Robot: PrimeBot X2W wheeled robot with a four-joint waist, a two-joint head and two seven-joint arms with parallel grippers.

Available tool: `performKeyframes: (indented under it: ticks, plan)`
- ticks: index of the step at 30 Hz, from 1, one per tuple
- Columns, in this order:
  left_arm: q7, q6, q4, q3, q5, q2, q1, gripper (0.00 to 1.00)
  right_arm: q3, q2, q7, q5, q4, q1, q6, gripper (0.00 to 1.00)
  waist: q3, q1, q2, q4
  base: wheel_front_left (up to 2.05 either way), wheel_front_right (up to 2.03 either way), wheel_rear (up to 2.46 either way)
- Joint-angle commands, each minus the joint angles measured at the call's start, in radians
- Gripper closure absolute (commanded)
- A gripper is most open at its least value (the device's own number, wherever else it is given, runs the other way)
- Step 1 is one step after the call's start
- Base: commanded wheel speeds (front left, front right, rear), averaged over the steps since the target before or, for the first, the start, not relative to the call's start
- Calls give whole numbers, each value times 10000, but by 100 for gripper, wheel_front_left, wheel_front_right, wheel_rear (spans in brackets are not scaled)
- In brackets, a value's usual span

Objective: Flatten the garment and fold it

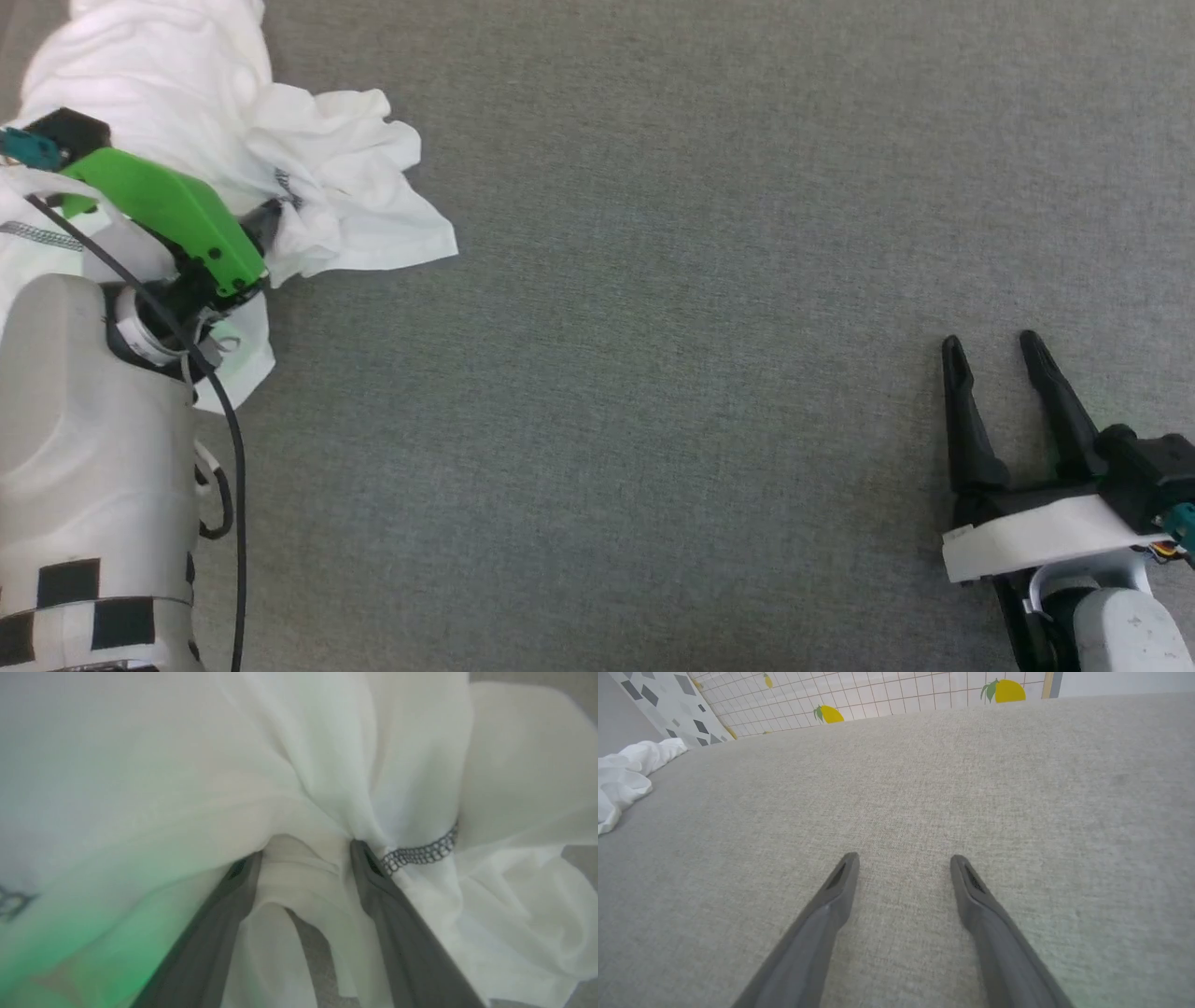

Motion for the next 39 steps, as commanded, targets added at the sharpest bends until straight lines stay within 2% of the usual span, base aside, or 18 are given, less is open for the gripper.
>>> performKeyframes:
  ticks: [1,2,3,5,6,9,12,17,21,27,34,39]
  plan:
    - [314,177,346,-148,-102,-288,561,0,41,-4,7,-1,74,-146,-15,0,202,0,-1,-162,0,0,0]
    - [165,260,210,-119,-46,-241,661,85,65,-4,-5,17,99,-142,-15,0,163,0,-1,-133,0,0,0]
    - [-65,346,102,-34,-25,-211,731,100,86,-4,-15,25,121,-132,-15,0,121,0,-1,-107,0,0,0]
    - [-646,484,-134,96,73,-155,868,100,122,-4,-34,19,183,-91,-15,0,-17,0,-1,-19,0,0,0]
    - [-1261,700,-286,228,240,-79,904,100,143,-4,-42,14,214,-64,-15,0,-112,0,-1,29,0,0,0]
    - [-2599,972,-716,494,409,-135,897,100,199,-4,-65,0,320,-20,-15,0,-451,0,-1,155,0,0,0]
    - [-3885,799,-1318,689,406,-188,606,100,221,-4,-112,29,451,41,-15,0,-893,0,-1,305,0,0,0]
    - [-5275,-42,-2055,571,538,187,-347,100,453,-4,-293,264,869,62,-15,0,-1742,0,-1,233,0,0,0]
    - [-5517,-495,-2342,239,724,511,-1496,100,662,-4,-522,600,1334,136,-15,0,-2507,0,-1,-6,0,0,0]
    - [-5105,-1046,-2212,-589,843,460,-3898,100,940,-4,-857,1081,1991,242,-15,0,-3333,0,-1,-606,0,0,0]
    - [-4849,-1554,-1356,-1389,795,-144,-6504,100,1229,-4,-1119,1474,2542,208,-15,0,-3753,0,-1,-1441,0,0,0]
    - [-4818,-1792,-519,-1627,307,-977,-7677,100,1276,-4,-1227,1658,2829,221,-15,0,-3901,0,-1,-1965,0,0,0]
